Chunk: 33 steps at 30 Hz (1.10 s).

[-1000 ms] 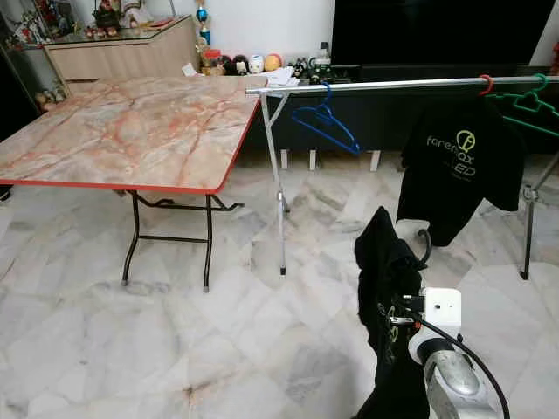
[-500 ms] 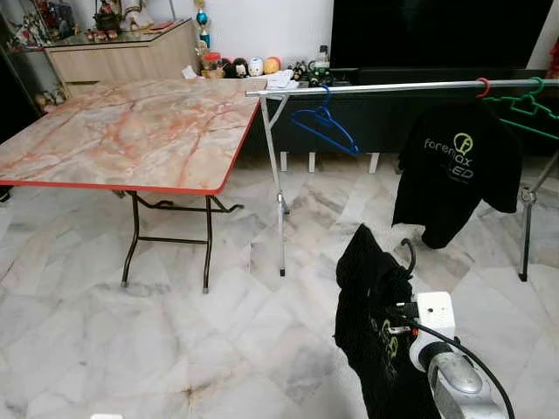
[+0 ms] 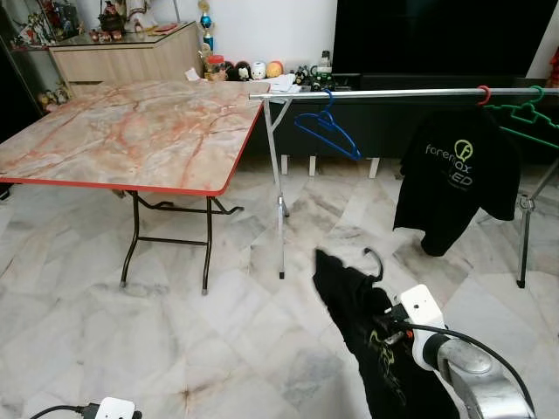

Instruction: Hang hanger

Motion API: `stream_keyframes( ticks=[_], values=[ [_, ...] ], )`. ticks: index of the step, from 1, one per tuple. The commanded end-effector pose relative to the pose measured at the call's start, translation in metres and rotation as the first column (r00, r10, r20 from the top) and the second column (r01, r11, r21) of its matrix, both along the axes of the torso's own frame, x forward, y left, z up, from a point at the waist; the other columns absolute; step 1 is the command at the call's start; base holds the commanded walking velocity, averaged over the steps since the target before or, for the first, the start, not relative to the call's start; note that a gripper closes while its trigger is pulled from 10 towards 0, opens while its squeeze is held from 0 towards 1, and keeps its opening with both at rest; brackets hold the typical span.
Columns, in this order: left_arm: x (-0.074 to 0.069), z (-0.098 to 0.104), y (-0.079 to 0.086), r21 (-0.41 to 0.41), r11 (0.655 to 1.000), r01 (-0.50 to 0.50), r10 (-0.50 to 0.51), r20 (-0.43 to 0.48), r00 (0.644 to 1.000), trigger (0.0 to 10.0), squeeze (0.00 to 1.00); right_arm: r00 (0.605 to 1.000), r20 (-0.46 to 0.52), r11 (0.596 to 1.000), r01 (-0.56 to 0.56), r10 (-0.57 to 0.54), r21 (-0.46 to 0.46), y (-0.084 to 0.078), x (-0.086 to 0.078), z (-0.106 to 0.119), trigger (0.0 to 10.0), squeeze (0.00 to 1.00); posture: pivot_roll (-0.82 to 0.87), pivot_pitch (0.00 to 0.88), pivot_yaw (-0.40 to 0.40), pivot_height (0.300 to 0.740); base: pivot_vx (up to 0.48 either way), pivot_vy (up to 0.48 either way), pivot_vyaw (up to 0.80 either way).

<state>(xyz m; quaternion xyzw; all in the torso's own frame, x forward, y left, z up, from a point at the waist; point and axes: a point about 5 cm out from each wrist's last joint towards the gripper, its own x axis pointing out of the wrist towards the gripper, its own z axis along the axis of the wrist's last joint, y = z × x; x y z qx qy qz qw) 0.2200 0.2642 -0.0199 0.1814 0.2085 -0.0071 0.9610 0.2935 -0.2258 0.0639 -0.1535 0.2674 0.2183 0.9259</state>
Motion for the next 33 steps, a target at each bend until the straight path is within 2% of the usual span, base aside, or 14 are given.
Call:
stream_keyframes(
  ticks=[1,5,8,10,11,12,13,14,18,22,25,27,31,33],
  values=[
    [0.082,0.106,0.018,0.067,0.994,0.091,-0.109,0.355,0.928,10.0,0.00,0.996,0.050,0.997,-0.073,0.073,-0.014,0.009,0.011,0.017,10.0,0.00,0.06,0.019,0.070,0.740,0.000,0.000,0.00],
    [0.085,0.122,0.012,0.016,0.994,0.110,-0.106,0.425,0.899,10.0,0.00,0.989,0.045,0.990,-0.138,0.139,-0.020,0.010,0.013,0.025,10.0,0.00,0.05,0.024,0.072,0.740,0.000,0.000,0.00],
    [0.096,0.139,0.002,0.010,0.972,0.234,-0.217,0.417,0.882,10.0,0.00,0.976,0.032,0.977,-0.213,0.214,-0.013,0.014,0.012,0.030,10.0,0.00,0.06,0.025,0.071,0.740,0.000,0.000,0.00],
    [0.097,0.140,0.001,0.014,0.969,0.246,-0.230,0.415,0.880,10.0,0.00,0.974,0.029,0.975,-0.223,0.223,-0.012,0.014,0.012,0.031,10.0,0.00,0.06,0.025,0.071,0.740,0.000,0.000,0.00],
    [0.101,0.146,-0.014,0.028,0.923,0.384,-0.367,0.367,0.855,10.0,0.00,0.945,0.014,0.945,-0.327,0.327,-0.013,0.020,0.009,0.035,10.0,0.00,0.06,0.028,0.069,0.740,0.000,0.000,0.00],
    [0.102,0.148,-0.020,0.032,0.897,0.441,-0.425,0.341,0.839,10.0,0.00,0.929,0.007,0.929,-0.371,0.371,-0.013,0.023,0.007,0.037,10.0,0.00,0.06,0.028,0.069,0.740,0.000,0.000,0.00],
    [0.101,0.149,-0.030,0.037,0.845,0.534,-0.522,0.279,0.806,10.0,0.00,0.891,-0.006,0.891,-0.454,0.454,-0.014,0.027,0.004,0.041,10.0,0.00,0.06,0.025,0.068,0.740,0.000,0.000,0.00],
    [0.101,0.149,-0.030,0.037,0.845,0.534,-0.522,0.279,0.806,10.0,0.00,0.891,-0.006,0.891,-0.454,0.454,-0.014,0.027,0.004,0.041,10.0,0.00,0.06,0.025,0.068,0.740,0.000,0.000,0.00],
    [0.088,0.147,-0.046,0.006,0.714,0.700,-0.696,0.111,0.710,10.0,0.00,0.808,-0.024,0.808,-0.589,0.589,-0.006,0.032,-0.001,0.051,10.0,0.00,0.07,0.016,0.070,0.740,0.000,0.000,0.00],
    [0.066,0.141,-0.055,-0.125,0.609,0.783,-0.790,-0.017,0.613,10.0,0.00,0.697,-0.065,0.698,-0.716,0.715,0.006,0.042,-0.007,0.058,10.0,0.00,0.06,0.019,0.079,0.740,0.000,0.000,0.00],
    [0.059,0.136,-0.053,-0.163,0.603,0.781,-0.796,-0.062,0.602,10.0,0.00,0.657,-0.078,0.659,-0.752,0.750,0.006,0.045,-0.009,0.063,10.0,0.00,0.07,0.028,0.081,0.740,0.000,0.000,0.00],
    [0.056,0.131,-0.049,-0.192,0.621,0.760,-0.782,-0.092,0.616,10.0,0.00,0.641,-0.081,0.643,-0.766,0.763,0.004,0.046,-0.009,0.067,10.0,0.00,0.06,0.031,0.081,0.740,0.000,0.000,0.00],
    [0.039,0.118,-0.042,-0.321,0.619,0.717,-0.781,-0.152,0.606,10.0,0.00,0.571,-0.074,0.574,-0.818,0.817,0.031,0.050,-0.013,0.076,10.0,0.00,0.06,0.037,0.071,0.740,0.000,0.000,0.00],
    [0.038,0.116,-0.040,-0.346,0.623,0.702,-0.776,-0.157,0.611,10.0,0.00,0.563,-0.071,0.566,-0.824,0.823,0.035,0.052,-0.013,0.077,10.0,0.00,0.05,0.038,0.069,0.740,0.000,0.000,0.00]
  ],
)
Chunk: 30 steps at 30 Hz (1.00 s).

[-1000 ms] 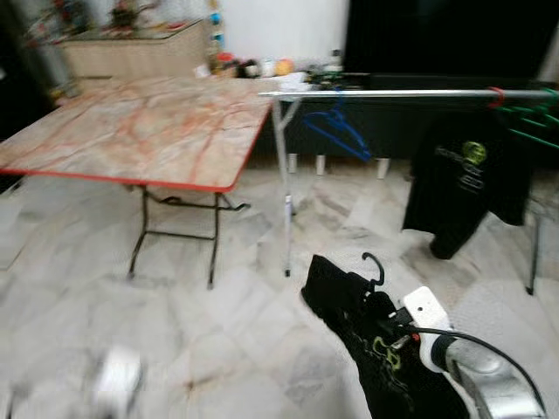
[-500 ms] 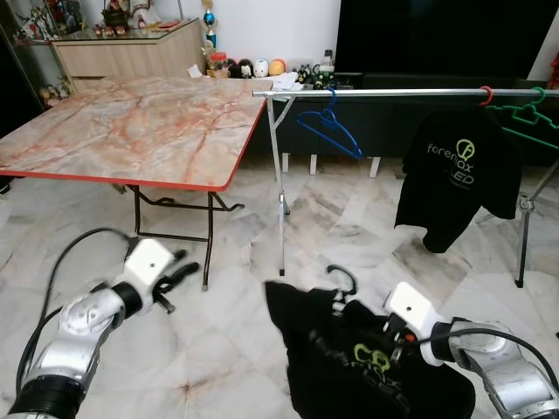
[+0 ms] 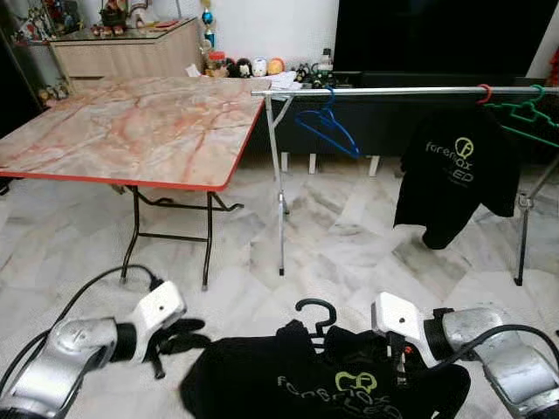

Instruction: Hang hanger

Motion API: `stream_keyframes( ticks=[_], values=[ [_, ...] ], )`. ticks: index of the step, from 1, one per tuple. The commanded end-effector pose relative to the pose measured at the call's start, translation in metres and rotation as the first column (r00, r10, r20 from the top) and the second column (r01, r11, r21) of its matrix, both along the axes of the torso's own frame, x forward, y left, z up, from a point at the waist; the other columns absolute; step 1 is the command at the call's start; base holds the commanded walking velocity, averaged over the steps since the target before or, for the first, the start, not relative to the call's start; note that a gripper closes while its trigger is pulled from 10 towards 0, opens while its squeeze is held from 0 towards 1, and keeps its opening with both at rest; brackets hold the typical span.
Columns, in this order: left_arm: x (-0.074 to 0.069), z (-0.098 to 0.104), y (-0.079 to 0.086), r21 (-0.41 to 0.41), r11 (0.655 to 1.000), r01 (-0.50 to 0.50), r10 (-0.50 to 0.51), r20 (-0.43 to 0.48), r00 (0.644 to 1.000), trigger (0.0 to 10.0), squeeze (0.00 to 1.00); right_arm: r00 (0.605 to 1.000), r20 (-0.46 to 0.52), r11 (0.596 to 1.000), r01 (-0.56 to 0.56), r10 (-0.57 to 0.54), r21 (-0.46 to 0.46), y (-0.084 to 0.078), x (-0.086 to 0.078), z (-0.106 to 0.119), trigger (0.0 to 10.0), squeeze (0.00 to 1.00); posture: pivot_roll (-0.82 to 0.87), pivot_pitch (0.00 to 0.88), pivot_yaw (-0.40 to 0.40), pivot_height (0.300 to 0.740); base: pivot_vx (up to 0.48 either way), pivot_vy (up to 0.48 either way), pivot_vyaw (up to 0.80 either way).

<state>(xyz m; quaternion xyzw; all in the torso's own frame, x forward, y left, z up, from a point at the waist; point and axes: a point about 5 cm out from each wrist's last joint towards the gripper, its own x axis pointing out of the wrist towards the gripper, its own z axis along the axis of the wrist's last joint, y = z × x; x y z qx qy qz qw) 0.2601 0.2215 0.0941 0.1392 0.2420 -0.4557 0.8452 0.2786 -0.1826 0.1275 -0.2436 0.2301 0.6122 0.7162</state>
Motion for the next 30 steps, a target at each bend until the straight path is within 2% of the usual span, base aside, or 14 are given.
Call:
stream_keyframes(
  ticks=[1,6,10,14,17,21,26,27,28,29,30],
  values=[
    [-0.003,-0.001,0.004,-0.030,0.999,-0.016,0.014,-0.045,0.999,10.0,0.00,0.997,0.039,0.998,-0.061,0.060,0.031,0.010,0.003,0.015,10.0,0.00,0.05,0.038,0.069,0.740,0.000,0.000,0.00],
    [-0.010,-0.022,0.012,-0.020,0.997,-0.074,0.071,-0.117,0.991,10.0,0.00,0.991,0.033,0.991,-0.129,0.128,0.042,0.019,0.002,0.021,10.0,0.00,0.05,0.037,0.059,0.740,0.000,0.000,0.00],
    [-0.014,-0.027,0.010,-0.054,0.996,-0.077,0.068,-0.158,0.985,10.0,0.00,0.990,0.035,0.989,-0.139,0.138,0.053,0.023,0.004,0.023,10.0,0.00,0.04,0.035,0.053,0.740,0.000,0.000,0.00],
    [-0.021,-0.032,0.005,-0.062,0.998,-0.032,0.019,-0.200,0.980,10.0,0.00,0.988,0.044,0.988,-0.148,0.146,0.051,0.027,0.008,0.024,10.0,0.00,0.05,0.034,0.051,0.740,0.000,0.000,0.00],
    [-0.022,-0.036,0.005,-0.039,0.999,-0.012,0.004,-0.191,0.982,10.0,0.00,0.987,0.044,0.985,-0.159,0.157,0.060,0.031,0.009,0.026,10.0,0.00,0.05,0.033,0.051,0.740,0.000,0.000,0.00],
    [-0.021,-0.036,0.001,-0.051,0.998,0.038,-0.047,-0.181,0.982,10.0,0.00,0.984,0.047,0.983,-0.173,0.170,0.059,0.033,0.009,0.026,10.0,0.00,0.04,0.030,0.050,0.740,0.000,0.000,0.00],
    [-0.017,-0.038,-0.001,-0.044,0.999,0.023,-0.030,-0.171,0.985,10.0,0.00,0.984,0.047,0.983,-0.173,0.171,0.055,0.032,0.009,0.026,10.0,0.00,0.04,0.025,0.047,0.740,0.000,0.000,0.00],
    [-0.016,-0.039,-0.001,-0.045,0.999,0.019,-0.026,-0.170,0.985,2.0,0.00,0.984,0.049,0.984,-0.173,0.170,0.053,0.032,0.010,0.027,10.0,0.00,0.04,0.026,0.042,0.740,0.000,0.000,0.00],
    [-0.015,-0.039,-0.001,-0.045,0.999,0.017,-0.024,-0.170,0.985,2.0,0.00,0.984,0.049,0.984,-0.172,0.170,0.053,0.032,0.010,0.027,10.0,0.00,0.04,0.026,0.042,0.740,0.000,0.000,0.00],
    [-0.015,-0.039,-0.002,-0.050,0.999,0.015,-0.023,-0.175,0.984,0.0,0.00,0.984,0.051,0.984,-0.172,0.169,0.052,0.032,0.010,0.028,10.0,0.00,0.04,0.028,0.039,0.740,0.000,0.000,0.00],
    [-0.015,-0.041,-0.003,-0.053,0.998,0.014,-0.023,-0.176,0.984,0.0,0.00,0.984,0.054,0.984,-0.173,0.170,0.052,0.032,0.011,0.029,10.0,0.00,0.04,0.030,0.036,0.740,0.000,0.000,0.00]
  ],
)
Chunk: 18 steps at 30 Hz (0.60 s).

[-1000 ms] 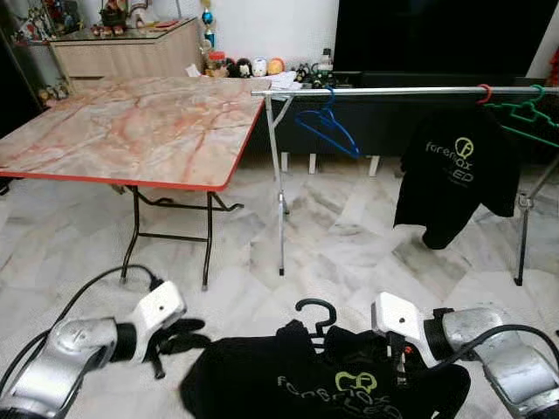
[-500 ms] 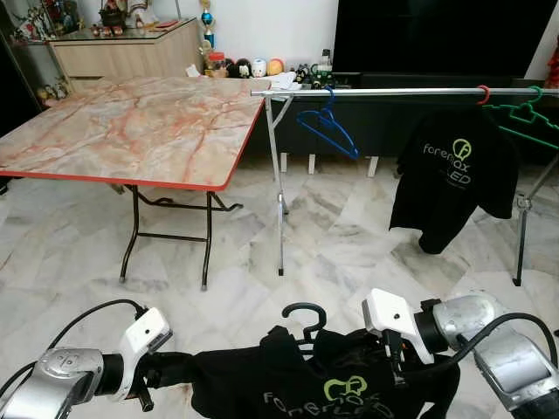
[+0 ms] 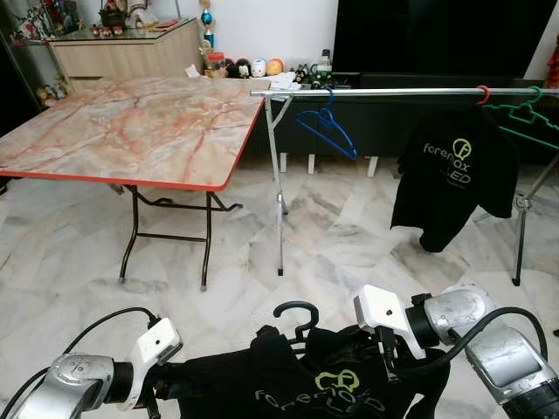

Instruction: Hang hanger

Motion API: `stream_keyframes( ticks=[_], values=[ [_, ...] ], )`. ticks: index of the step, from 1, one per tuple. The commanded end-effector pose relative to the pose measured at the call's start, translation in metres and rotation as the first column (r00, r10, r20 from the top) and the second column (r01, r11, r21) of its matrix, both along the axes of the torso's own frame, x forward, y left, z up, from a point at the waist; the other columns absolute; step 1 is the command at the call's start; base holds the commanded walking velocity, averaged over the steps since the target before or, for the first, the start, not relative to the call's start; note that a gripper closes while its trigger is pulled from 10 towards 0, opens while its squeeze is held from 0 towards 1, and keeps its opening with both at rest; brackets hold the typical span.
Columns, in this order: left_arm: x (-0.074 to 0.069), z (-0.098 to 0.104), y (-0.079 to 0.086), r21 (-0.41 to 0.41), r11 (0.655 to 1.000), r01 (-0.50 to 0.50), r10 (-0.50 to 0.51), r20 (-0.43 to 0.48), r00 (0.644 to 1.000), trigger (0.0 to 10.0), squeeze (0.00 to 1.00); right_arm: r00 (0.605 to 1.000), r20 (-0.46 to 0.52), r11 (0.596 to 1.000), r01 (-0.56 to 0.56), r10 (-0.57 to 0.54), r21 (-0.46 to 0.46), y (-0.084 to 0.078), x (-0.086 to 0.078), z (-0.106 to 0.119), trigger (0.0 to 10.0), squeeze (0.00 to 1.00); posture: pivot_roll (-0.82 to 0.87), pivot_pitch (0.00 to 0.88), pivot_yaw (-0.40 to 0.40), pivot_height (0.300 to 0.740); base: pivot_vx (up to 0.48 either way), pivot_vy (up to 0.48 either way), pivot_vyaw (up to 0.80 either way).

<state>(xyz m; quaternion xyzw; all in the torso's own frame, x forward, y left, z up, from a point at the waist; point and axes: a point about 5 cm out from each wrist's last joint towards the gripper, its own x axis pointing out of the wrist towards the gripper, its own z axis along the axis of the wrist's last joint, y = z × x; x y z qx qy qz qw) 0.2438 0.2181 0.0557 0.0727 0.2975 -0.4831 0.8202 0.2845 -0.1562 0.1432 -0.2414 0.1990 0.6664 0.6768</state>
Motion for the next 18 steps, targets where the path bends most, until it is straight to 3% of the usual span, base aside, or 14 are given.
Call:
stream_keyframes(
  ticks=[1,18],
  values=[
    [0.002,-0.002,0.000,0.016,1.000,-0.001,0.001,-0.003,1.000,0.0,0.00,0.998,0.052,0.999,-0.032,0.031,0.013,0.005,0.006,0.014,10.0,0.00,0.04,0.030,0.036,0.740,0.000,0.000,0.00],
    [0.012,-0.004,-0.003,-0.020,0.998,-0.058,0.059,0.025,0.998,0.0,0.00,0.996,0.089,0.999,0.029,-0.031,0.026,0.003,0.016,0.016,10.0,0.00,0.04,0.028,0.035,0.740,0.000,0.000,0.00]
  ],
)
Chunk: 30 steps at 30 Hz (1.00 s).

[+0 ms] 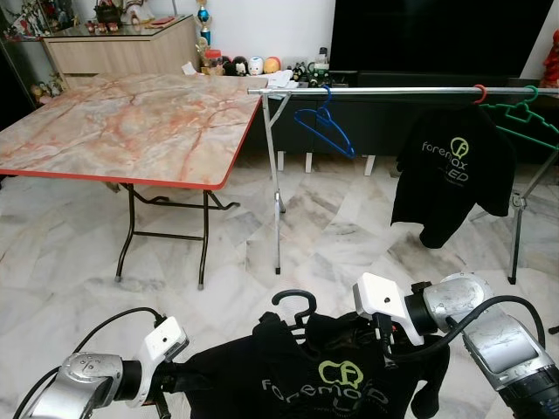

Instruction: Hang hanger

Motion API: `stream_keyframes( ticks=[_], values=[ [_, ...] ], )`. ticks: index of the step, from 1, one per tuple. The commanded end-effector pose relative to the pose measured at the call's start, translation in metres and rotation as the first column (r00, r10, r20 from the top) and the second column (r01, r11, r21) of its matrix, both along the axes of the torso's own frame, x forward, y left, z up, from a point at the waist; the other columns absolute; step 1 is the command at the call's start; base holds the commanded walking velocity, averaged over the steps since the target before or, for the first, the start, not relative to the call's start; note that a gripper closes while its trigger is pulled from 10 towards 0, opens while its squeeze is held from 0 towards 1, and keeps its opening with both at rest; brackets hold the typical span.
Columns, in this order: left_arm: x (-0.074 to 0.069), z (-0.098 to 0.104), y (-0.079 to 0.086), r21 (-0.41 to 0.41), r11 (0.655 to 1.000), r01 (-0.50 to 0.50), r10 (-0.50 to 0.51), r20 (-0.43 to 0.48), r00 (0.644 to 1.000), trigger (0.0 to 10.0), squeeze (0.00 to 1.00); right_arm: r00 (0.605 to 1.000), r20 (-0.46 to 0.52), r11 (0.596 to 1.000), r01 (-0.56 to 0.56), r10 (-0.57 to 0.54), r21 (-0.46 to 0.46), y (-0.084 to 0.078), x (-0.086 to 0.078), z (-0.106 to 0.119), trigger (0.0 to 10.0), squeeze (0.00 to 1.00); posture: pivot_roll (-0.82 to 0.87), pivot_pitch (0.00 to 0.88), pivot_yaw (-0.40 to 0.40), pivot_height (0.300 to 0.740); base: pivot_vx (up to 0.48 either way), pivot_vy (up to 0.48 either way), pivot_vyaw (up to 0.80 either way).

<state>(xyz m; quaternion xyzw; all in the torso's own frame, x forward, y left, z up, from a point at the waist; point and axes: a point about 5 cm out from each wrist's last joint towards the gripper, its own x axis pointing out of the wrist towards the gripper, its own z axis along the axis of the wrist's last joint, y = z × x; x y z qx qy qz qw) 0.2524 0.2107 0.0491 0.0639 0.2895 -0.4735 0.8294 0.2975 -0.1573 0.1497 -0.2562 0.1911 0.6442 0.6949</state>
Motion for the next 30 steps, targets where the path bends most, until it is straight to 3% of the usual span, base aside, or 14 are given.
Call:
stream_keyframes(
  ticks=[1,7,10,12,17,20,21,22,23,24,25,30],
  values=[
    [0.004,0.003,0.004,-0.003,1.000,-0.030,0.030,0.014,0.999,0.0,0.00,0.999,0.046,0.999,-0.006,0.004,0.038,0.004,0.005,0.009,10.0,0.00,0.04,0.029,0.037,0.740,0.000,0.000,0.00],
    [0.002,-0.004,0.009,0.056,0.997,-0.054,0.054,0.009,0.998,0.0,0.00,0.999,0.044,0.999,0.028,-0.029,0.031,0.001,0.004,0.005,10.0,0.00,0.04,0.034,0.043,0.740,0.000,0.000,0.00],
    [0.007,-0.008,0.018,0.097,0.984,-0.151,0.148,0.036,0.988,0.0,0.00,0.994,0.057,0.995,0.096,-0.097,0.026,-0.007,0.005,0.000,10.0,0.00,0.04,0.044,0.052,0.740,0.000,0.000,0.00],
    [0.007,-0.010,0.019,0.103,0.982,-0.161,0.159,0.028,0.987,0.0,0.00,0.992,0.058,0.993,0.112,-0.114,0.035,-0.008,0.005,-0.001,10.0,0.00,0.04,0.045,0.054,0.740,0.000,0.000,0.00],
    [-0.001,-0.021,0.018,0.184,0.979,-0.088,0.088,0.006,0.996,0.0,0.00,0.994,0.036,0.994,0.104,-0.105,0.036,-0.008,0.000,-0.004,10.0,0.00,0.03,0.040,0.062,0.740,0.000,0.000,0.00],
    [0.001,-0.018,0.015,0.182,0.982,-0.059,0.055,0.027,0.998,0.0,0.00,0.995,0.029,0.996,0.091,-0.091,0.022,-0.008,-0.002,-0.006,10.0,0.00,0.03,0.037,0.069,0.740,0.000,0.000,0.00],
    [0.004,-0.013,0.010,0.150,0.987,-0.053,0.045,0.052,0.998,0.5,0.00,0.996,0.025,0.996,0.085,-0.086,0.011,-0.008,-0.003,-0.008,10.0,0.00,0.03,0.036,0.070,0.740,0.000,0.000,0.00],
    [0.006,-0.011,0.009,0.133,0.990,-0.052,0.044,0.061,0.997,2.5,0.00,0.996,0.024,0.997,0.083,-0.083,0.009,-0.008,-0.003,-0.009,10.0,0.00,0.03,0.034,0.072,0.740,0.000,0.000,0.00],
    [0.007,-0.006,0.006,0.097,0.995,-0.029,0.023,0.059,0.998,10.0,0.00,0.997,0.023,0.997,0.079,-0.080,0.012,-0.007,-0.004,-0.009,10.0,0.00,0.03,0.030,0.074,0.740,0.000,0.000,0.00],
    [0.007,-0.005,0.005,0.088,0.996,-0.018,0.013,0.060,0.998,10.0,0.00,0.997,0.022,0.997,0.078,-0.078,0.013,-0.006,-0.004,-0.010,10.0,0.00,0.03,0.030,0.074,0.740,0.000,0.000,0.00],
    [0.008,-0.004,0.004,0.090,0.996,-0.017,0.011,0.066,0.998,10.0,1.00,0.997,0.017,0.997,0.069,-0.069,0.020,-0.005,-0.005,-0.009,10.0,0.00,0.03,0.028,0.074,0.740,0.000,0.000,0.00],
    [0.010,-0.006,0.002,0.118,0.993,0.020,-0.027,0.060,0.998,10.0,1.00,0.998,0.015,0.998,0.056,-0.056,0.028,-0.003,-0.005,-0.007,10.0,0.00,0.04,0.039,0.070,0.740,0.000,0.000,0.00]
  ],
)
